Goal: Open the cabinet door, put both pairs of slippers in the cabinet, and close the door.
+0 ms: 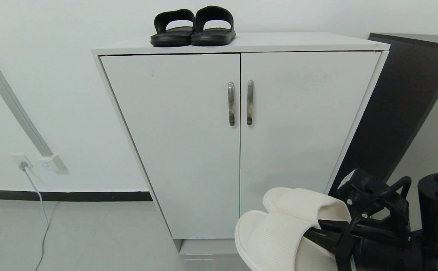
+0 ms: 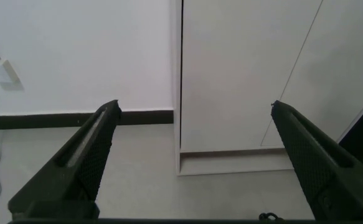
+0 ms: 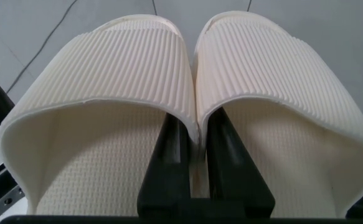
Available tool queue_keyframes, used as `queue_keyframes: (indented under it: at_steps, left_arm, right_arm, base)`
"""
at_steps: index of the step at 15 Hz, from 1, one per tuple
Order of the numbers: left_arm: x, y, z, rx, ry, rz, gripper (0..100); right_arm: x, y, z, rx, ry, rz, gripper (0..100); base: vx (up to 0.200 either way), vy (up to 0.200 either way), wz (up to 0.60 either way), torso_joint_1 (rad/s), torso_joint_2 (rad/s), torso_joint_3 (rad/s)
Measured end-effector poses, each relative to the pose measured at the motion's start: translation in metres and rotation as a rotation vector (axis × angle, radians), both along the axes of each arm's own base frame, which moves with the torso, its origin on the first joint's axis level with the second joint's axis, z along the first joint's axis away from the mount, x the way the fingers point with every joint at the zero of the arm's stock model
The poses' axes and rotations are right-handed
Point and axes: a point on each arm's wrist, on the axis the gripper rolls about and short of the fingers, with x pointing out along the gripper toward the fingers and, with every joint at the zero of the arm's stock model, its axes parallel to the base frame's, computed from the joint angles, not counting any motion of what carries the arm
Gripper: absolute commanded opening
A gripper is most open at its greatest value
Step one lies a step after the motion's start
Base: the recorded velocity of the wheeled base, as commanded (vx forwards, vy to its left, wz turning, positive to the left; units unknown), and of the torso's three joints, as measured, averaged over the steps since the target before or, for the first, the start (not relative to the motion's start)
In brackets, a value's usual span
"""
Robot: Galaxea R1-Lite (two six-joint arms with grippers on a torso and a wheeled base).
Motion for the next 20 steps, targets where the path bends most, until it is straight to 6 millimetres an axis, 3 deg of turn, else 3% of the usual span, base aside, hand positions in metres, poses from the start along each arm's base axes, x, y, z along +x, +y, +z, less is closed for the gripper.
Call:
queue_keyframes:
  at_steps: [4,6,8,12,20]
  left_arm:
    - [-0.003,0.0,0.012,-0.005,-0.03,-0.006,100]
    - [-0.006,-0.001,0.047,-0.023,-0.078,-0.042,100]
    - [0.002,-0.002,0.067,-0.03,-0.033,-0.104,100]
    - [0.04,-0.006,0.099,-0.035,0.016,-0.266,100]
    - [0.112,-0.02,0.127,-0.045,0.123,-0.479,100]
  right_arm:
    - [-0.001,-0.001,-0.001,0.006,-0.038,0.01,0]
    - [-0.002,-0.002,-0.001,0.014,-0.048,0.01,0]
    - [-0.003,-0.002,-0.003,0.009,-0.043,0.011,0]
    - [-0.003,-0.003,-0.005,0.005,-0.04,0.01,0]
    - [-0.002,-0.001,-0.007,-0.004,-0.033,0.015,0]
  base:
    - [0.0,0.0,0.0,0.0,0.0,0.0]
    - [0.0,0.0,0.0,0.0,0.0,0.0]
    - [0.0,0.0,0.0,0.0,0.0,0.0]
    - [0.0,0.0,0.0,0.0,0.0,0.0]
    - [0.0,0.0,0.0,0.0,0.0,0.0]
